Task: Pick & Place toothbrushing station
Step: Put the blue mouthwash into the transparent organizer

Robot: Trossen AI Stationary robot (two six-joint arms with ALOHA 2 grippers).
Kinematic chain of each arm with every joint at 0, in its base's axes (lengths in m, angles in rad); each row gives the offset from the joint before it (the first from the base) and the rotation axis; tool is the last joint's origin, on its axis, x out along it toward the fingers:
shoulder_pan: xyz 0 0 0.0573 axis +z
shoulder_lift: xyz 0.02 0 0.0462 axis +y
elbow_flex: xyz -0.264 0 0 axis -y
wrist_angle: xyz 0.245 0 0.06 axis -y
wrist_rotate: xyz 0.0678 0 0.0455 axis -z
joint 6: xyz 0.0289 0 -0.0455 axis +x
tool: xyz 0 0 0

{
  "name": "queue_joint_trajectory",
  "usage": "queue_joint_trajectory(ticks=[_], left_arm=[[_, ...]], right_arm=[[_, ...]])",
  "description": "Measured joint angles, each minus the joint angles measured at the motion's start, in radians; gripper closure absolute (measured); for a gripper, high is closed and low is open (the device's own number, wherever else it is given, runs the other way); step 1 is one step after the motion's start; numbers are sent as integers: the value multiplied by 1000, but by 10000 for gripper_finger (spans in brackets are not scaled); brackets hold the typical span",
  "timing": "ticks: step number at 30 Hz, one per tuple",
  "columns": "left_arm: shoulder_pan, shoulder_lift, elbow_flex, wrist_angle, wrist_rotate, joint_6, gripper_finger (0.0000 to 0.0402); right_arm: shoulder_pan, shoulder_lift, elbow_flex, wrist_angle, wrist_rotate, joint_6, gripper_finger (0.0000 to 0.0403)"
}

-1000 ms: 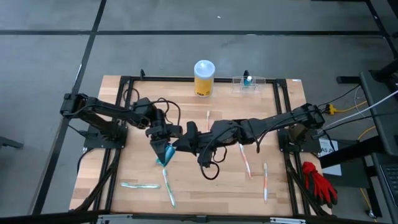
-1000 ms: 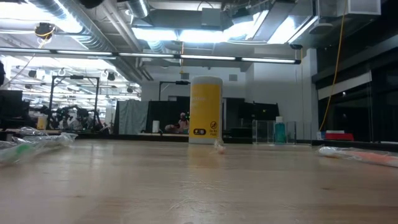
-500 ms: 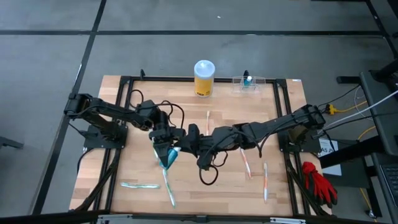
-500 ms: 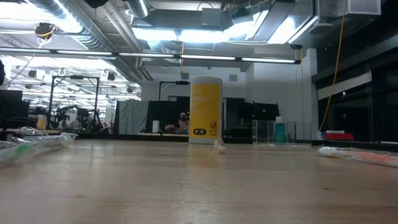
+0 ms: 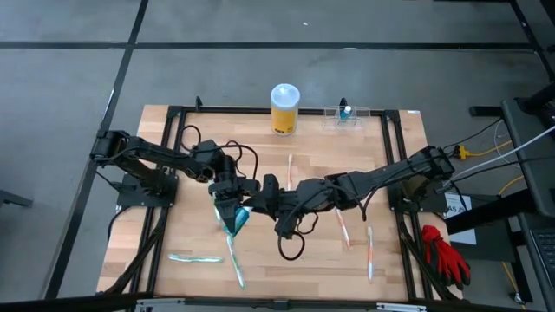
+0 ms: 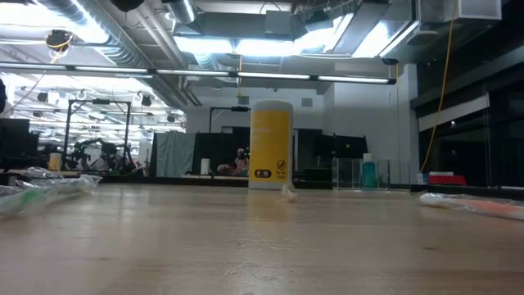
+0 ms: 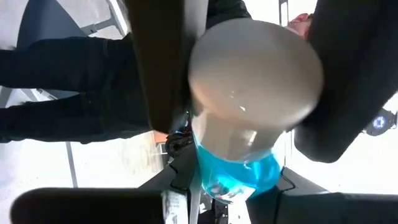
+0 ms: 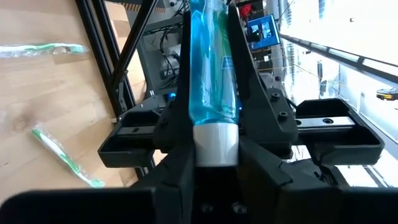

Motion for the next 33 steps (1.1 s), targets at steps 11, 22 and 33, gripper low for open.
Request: queue_joint_trajectory(ticks=[11, 22, 33], left_arm=[[55, 0, -6, -21, 36, 28, 295], [151, 0, -6, -49, 77, 103, 266], [335, 0, -6, -42, 64, 268, 268]], right_arm=[[33, -38, 0, -100, 92, 47, 307], [81, -123, 0, -332, 228, 174, 307], [141, -297, -1, -758, 179, 678, 307]])
